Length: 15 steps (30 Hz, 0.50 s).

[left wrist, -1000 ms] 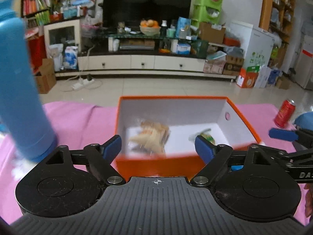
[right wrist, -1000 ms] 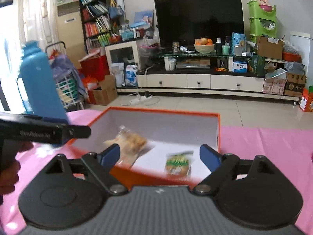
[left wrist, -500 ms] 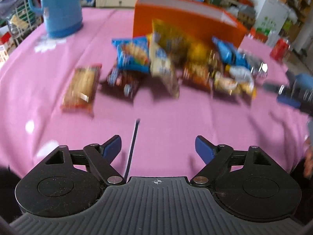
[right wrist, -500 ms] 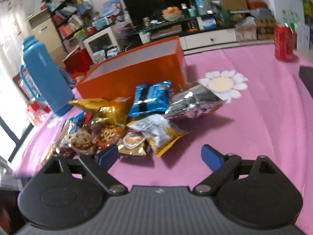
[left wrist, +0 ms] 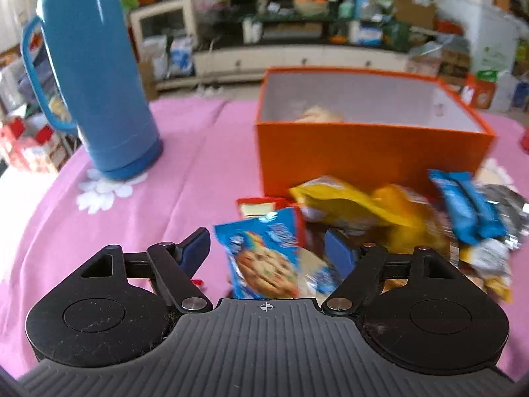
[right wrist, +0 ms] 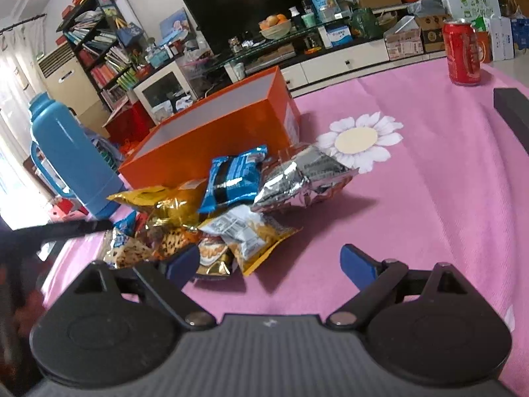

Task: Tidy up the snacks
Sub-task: 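Return to the pile and grasp the blue cookie packet with the left tool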

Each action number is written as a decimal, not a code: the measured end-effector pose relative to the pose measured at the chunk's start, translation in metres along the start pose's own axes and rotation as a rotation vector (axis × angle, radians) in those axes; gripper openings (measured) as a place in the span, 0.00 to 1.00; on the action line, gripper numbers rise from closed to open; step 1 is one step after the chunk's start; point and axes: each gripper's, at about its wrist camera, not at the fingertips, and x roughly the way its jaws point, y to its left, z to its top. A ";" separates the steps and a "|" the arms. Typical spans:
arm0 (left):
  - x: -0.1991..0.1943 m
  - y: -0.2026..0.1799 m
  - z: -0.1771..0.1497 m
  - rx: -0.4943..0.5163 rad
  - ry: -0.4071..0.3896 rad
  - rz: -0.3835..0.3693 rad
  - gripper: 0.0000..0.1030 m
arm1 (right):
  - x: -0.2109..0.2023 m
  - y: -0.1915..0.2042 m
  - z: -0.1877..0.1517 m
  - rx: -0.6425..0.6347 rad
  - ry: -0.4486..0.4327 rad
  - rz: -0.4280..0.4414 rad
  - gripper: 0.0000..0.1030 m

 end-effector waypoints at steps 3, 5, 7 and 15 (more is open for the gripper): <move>0.019 0.014 0.004 -0.038 0.048 -0.034 0.55 | 0.000 -0.001 0.001 0.006 0.004 0.009 0.90; 0.033 0.016 0.009 -0.040 0.064 -0.006 0.49 | 0.001 0.000 0.001 0.002 0.008 0.014 0.90; 0.046 0.020 0.013 -0.067 0.106 -0.013 0.40 | 0.004 0.002 0.001 -0.008 0.019 0.021 0.90; 0.000 0.030 -0.025 -0.035 0.082 -0.024 0.29 | 0.007 -0.002 0.000 0.008 0.028 -0.003 0.90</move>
